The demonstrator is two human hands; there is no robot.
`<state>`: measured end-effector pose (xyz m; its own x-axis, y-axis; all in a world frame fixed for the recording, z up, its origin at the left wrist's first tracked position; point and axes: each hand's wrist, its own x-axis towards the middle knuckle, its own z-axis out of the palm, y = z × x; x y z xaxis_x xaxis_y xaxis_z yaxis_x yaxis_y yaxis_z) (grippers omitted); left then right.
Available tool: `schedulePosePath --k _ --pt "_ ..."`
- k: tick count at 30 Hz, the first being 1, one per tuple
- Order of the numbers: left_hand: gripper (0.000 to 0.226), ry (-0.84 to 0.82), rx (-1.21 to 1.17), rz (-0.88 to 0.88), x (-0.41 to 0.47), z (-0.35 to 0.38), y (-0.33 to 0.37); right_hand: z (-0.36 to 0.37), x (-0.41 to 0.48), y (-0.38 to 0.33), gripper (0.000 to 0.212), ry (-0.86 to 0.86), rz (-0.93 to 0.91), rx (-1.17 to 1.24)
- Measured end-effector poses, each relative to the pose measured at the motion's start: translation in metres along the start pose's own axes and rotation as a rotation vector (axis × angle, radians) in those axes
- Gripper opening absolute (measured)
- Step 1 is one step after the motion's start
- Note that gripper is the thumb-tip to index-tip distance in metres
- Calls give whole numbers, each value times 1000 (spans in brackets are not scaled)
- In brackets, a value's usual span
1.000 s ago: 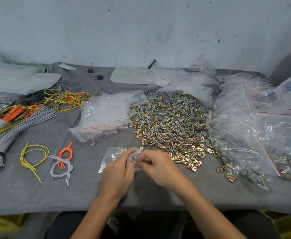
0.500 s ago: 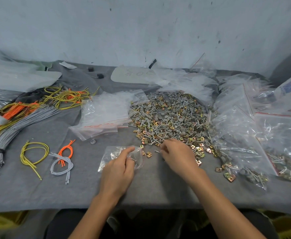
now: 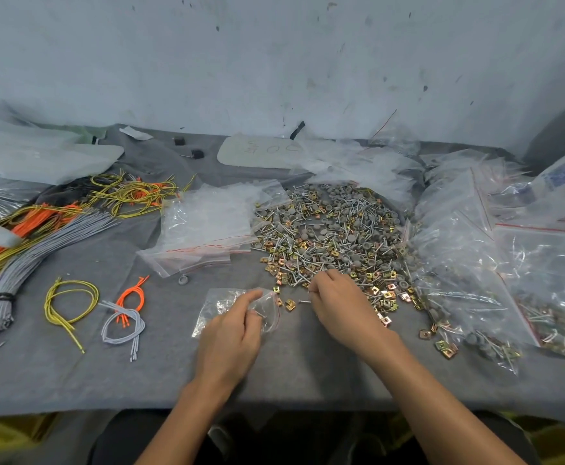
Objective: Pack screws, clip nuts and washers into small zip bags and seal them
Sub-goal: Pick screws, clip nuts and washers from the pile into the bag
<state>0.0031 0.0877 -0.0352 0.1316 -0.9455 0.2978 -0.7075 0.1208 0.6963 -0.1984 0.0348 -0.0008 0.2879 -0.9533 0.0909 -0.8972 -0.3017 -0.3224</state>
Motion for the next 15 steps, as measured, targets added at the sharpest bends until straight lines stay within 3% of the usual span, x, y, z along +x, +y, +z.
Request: schedulePosePath --k 2,5,9,13,15 --pt "44 -3 3 1 0 1 0 -2 -5 -9 8 50 27 221" --pt "46 -6 13 2 0 1 0 2 -9 -33 16 -53 57 454" --pt "50 -5 -6 3 0 1 -4 16 -6 -59 26 -83 67 340" --pt "53 13 -54 15 1 2 -5 33 -8 -70 22 89 86 82" --pt "54 16 -80 13 1 2 -4 37 -8 -72 20 158 76 89"
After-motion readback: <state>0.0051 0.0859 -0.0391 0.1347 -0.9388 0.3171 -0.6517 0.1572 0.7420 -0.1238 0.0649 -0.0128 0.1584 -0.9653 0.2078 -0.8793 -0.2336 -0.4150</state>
